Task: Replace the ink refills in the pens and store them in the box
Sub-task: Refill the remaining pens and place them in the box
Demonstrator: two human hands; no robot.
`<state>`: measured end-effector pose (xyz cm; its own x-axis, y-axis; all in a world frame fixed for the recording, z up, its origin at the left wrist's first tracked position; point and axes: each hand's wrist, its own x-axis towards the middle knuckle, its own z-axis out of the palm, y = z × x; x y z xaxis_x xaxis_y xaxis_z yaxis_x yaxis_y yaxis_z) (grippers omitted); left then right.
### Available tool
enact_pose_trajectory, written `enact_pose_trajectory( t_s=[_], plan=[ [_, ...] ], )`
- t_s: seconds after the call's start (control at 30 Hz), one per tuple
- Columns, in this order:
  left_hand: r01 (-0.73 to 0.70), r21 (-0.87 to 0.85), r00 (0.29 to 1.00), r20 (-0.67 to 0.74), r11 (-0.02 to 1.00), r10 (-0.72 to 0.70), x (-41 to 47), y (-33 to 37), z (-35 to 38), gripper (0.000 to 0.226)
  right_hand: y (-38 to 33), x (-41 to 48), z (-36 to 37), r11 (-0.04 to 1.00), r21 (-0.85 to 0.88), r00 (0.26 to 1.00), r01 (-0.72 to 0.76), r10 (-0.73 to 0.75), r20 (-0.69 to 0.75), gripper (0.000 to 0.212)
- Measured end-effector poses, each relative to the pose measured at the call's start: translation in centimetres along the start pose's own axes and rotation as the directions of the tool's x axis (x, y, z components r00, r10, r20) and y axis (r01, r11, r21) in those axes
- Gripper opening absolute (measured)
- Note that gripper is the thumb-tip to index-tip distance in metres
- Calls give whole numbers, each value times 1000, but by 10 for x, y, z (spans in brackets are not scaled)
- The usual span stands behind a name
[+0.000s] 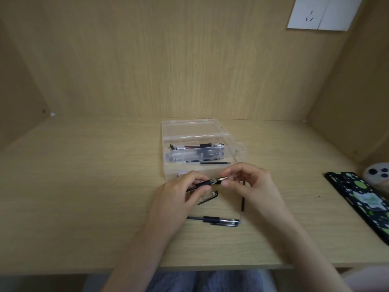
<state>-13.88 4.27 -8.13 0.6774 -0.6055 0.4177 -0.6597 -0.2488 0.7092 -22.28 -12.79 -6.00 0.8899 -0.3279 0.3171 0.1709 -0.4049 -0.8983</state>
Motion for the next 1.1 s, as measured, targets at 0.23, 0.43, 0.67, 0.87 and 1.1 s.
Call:
enact_pose_trajectory(
  t_s=[0.23, 0.43, 0.67, 0.87, 1.1],
  plan=[
    [-21, 38, 1000, -22, 999, 21, 1, 1, -1, 14, 2, 2, 6, 996, -86, 999, -14, 17, 34, 4],
    [-24, 26, 1000, -18, 999, 25, 0, 2, -1, 15, 5, 1, 7, 998, -57, 1000, 4, -4, 4, 27],
    [-45, 22, 999, -20, 999, 45, 0, 1, 0, 15, 10, 0, 9, 997, 75, 996, -25, 19, 82, 5],
    [-45, 27, 999, -29, 999, 46, 0, 0, 1, 14, 9, -2, 9, 1000, 24, 996, -8, 5, 91, 27],
    [-58, 52, 998, -10, 997, 58, 0, 2, -1, 16, 13, -2, 11, 999, -31, 996, -15, 17, 84, 33]
  ],
)
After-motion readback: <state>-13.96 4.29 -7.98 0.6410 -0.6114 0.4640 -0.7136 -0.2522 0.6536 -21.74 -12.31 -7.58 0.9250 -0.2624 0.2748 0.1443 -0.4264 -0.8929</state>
